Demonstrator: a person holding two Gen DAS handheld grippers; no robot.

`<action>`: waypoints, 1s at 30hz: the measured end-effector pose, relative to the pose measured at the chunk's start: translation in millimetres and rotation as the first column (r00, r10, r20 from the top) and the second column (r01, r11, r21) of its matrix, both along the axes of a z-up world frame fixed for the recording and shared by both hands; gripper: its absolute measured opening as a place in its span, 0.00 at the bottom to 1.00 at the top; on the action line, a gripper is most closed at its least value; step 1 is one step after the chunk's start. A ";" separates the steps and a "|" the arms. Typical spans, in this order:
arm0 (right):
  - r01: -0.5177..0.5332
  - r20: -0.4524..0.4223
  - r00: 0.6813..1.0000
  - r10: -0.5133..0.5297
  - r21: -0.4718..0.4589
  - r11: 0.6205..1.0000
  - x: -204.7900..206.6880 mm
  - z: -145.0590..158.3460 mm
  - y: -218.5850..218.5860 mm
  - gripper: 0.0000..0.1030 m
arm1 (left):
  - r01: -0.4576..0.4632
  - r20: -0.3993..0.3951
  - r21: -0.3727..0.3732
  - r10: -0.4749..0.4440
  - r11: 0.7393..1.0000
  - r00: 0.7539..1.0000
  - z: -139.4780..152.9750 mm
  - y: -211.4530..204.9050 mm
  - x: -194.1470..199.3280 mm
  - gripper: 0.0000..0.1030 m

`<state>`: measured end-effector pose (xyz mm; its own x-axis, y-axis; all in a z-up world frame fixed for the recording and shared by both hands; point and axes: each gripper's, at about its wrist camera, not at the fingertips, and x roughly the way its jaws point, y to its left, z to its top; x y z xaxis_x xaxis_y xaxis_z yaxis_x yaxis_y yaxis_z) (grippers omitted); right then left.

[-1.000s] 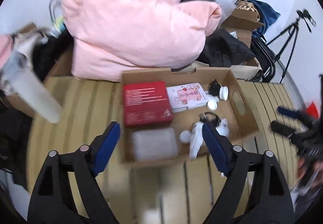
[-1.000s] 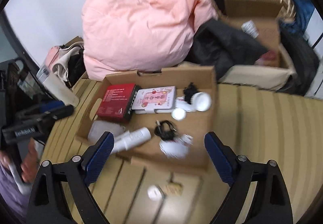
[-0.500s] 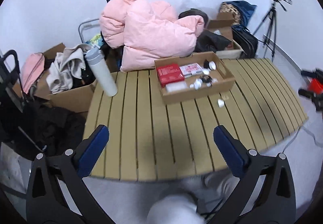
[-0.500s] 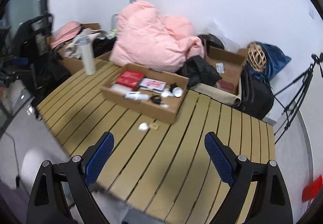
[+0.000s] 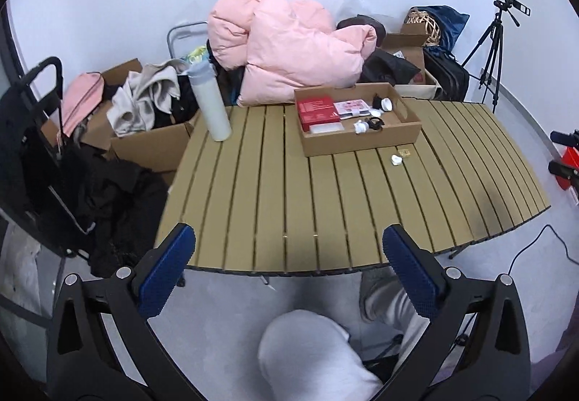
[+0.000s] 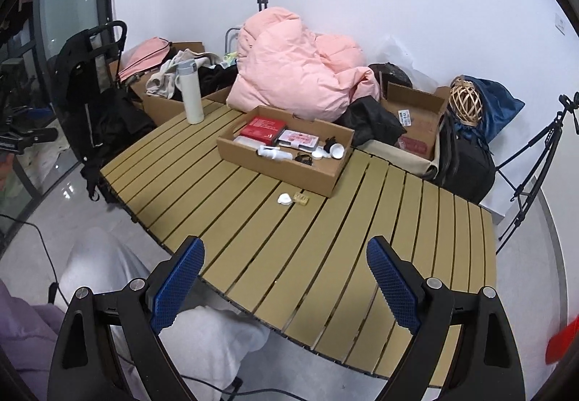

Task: Organize objects
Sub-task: 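Open both tools and pull them back from the tray, then grasp a small white clip with the left tool while the right tool grasps the tan printed box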

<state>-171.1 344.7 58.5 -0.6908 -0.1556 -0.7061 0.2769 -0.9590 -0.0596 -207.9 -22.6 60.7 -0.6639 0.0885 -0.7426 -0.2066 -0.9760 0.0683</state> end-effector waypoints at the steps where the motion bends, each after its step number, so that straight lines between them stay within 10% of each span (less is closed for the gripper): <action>1: -0.002 0.002 1.000 0.002 -0.001 1.000 0.1 -4.5 0.3 0.91 | -0.009 -0.001 0.013 0.009 1.000 1.000 -7.6 4.6 -0.8 1.00; 11: 0.017 0.114 0.993 -0.015 -0.011 1.000 -50.0 -102.0 17.3 0.91 | 0.056 -0.003 0.133 -0.056 0.989 0.998 -130.1 104.6 -61.1 0.97; 17: 0.055 0.137 0.990 -0.044 -0.073 0.996 -93.8 -137.2 30.4 0.91 | 0.182 0.019 0.001 -0.182 0.983 0.983 -191.2 196.1 -123.0 0.80; 25: 0.125 0.176 0.980 -0.095 -0.170 0.978 -165.1 -183.8 44.7 0.85 | 0.208 0.088 0.051 -0.212 0.977 0.973 -240.0 248.2 -208.7 0.77; 30: 0.158 0.215 0.970 -0.118 -0.179 0.971 -192.0 -209.9 53.0 0.85 | 0.166 0.151 0.132 -0.185 0.977 0.971 -259.9 246.8 -240.7 0.53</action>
<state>-363.0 397.8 -151.4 -0.5623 -0.2160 -0.7983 0.1280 -0.9764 0.1740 -448.5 224.2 -199.3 -0.5024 0.2861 -0.8159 -0.3742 -0.9226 -0.0931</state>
